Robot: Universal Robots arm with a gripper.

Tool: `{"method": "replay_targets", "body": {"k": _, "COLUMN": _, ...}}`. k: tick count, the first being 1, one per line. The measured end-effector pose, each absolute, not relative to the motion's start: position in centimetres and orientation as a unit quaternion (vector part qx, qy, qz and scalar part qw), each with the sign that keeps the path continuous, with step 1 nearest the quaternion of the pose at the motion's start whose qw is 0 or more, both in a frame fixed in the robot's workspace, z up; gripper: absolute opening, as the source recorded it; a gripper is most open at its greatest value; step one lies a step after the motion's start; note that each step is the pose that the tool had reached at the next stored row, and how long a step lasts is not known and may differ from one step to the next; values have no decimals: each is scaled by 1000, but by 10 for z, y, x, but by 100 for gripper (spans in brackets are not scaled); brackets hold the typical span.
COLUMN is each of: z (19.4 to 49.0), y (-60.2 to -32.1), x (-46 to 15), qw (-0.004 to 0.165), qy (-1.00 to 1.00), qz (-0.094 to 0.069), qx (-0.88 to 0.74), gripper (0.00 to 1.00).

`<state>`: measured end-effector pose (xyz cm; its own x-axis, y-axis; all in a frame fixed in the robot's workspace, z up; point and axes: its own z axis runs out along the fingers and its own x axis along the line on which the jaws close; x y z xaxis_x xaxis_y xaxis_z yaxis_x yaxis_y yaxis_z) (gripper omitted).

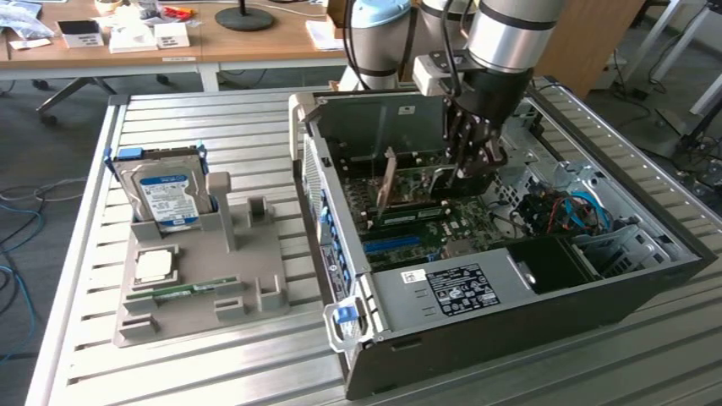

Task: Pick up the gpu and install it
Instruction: 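Insert the gpu into the slot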

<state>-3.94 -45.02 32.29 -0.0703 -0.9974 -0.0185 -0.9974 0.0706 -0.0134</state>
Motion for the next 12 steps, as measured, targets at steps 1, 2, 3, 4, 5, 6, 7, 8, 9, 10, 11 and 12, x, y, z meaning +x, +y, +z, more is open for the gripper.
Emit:
{"method": "replay_targets", "body": {"k": 1, "z": 321, "y": -450, "x": -40, "qw": 11, "qy": 732, "qz": 1, "qx": -682, "gripper": 27}}
{"method": "replay_targets", "body": {"k": 2, "z": 320, "y": -450, "x": -40, "qw": 11, "qy": 732, "qz": 1, "qx": -682, "gripper": 27}}
{"method": "replay_targets", "body": {"k": 3, "z": 318, "y": -450, "x": -40, "qw": 11, "qy": 732, "qz": 1, "qx": -682, "gripper": 27}}
{"method": "replay_targets", "body": {"k": 4, "z": 317, "y": -450, "x": -40, "qw": 11, "qy": 732, "qz": 1, "qx": -682, "gripper": 27}}
{"method": "replay_targets", "body": {"k": 5, "z": 316, "y": -450, "x": -40, "qw": 11, "qy": 732, "qz": 1, "qx": -682, "gripper": 27}}
{"method": "replay_targets", "body": {"k": 6, "z": 315, "y": -450, "x": -40, "qw": 11, "qy": 732, "qz": 1, "qx": -682, "gripper": 27}}
{"method": "replay_targets", "body": {"k": 7, "z": 314, "y": -450, "x": -41, "qw": 11, "qy": 732, "qz": 1, "qx": -682, "gripper": 27}}
{"method": "replay_targets", "body": {"k": 8, "z": 314, "y": -451, "x": -41, "qw": 11, "qy": 731, "qz": 1, "qx": -682, "gripper": 27}}
{"method": "replay_targets", "body": {"k": 9, "z": 314, "y": -451, "x": -41, "qw": 11, "qy": 731, "qz": 1, "qx": -682, "gripper": 27}}
{"method": "replay_targets", "body": {"k": 10, "z": 314, "y": -452, "x": -41, "qw": 11, "qy": 732, "qz": 1, "qx": -682, "gripper": 27}}
{"method": "replay_targets", "body": {"k": 11, "z": 314, "y": -453, "x": -41, "qw": 11, "qy": 732, "qz": 1, "qx": -682, "gripper": 27}}
{"method": "replay_targets", "body": {"k": 12, "z": 314, "y": -454, "x": -41, "qw": 11, "qy": 732, "qz": 2, "qx": -682, "gripper": 27}}
